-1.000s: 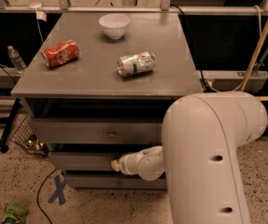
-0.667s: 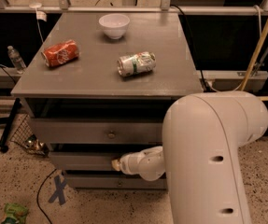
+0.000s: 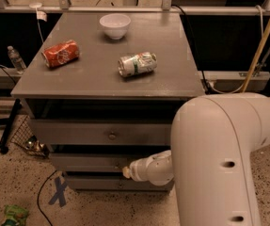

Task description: Close middle drawer

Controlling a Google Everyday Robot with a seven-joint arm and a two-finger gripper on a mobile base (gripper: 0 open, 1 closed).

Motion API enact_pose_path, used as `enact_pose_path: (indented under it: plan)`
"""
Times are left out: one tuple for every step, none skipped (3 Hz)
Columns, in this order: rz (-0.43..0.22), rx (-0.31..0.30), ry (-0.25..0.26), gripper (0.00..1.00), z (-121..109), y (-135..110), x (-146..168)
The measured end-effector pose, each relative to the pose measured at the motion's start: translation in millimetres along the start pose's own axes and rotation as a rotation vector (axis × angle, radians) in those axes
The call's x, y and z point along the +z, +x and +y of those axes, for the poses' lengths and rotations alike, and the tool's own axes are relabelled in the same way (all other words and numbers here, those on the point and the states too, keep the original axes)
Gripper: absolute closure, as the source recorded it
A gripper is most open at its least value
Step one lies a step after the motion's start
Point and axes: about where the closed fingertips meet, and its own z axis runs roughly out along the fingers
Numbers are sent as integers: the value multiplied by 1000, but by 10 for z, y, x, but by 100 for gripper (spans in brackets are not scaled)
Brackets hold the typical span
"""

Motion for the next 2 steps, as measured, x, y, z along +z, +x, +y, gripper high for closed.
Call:
enact_pose_path:
  plan:
    - [58, 53, 54, 100, -254, 190, -94]
    - [96, 112, 123, 100, -572, 302, -265]
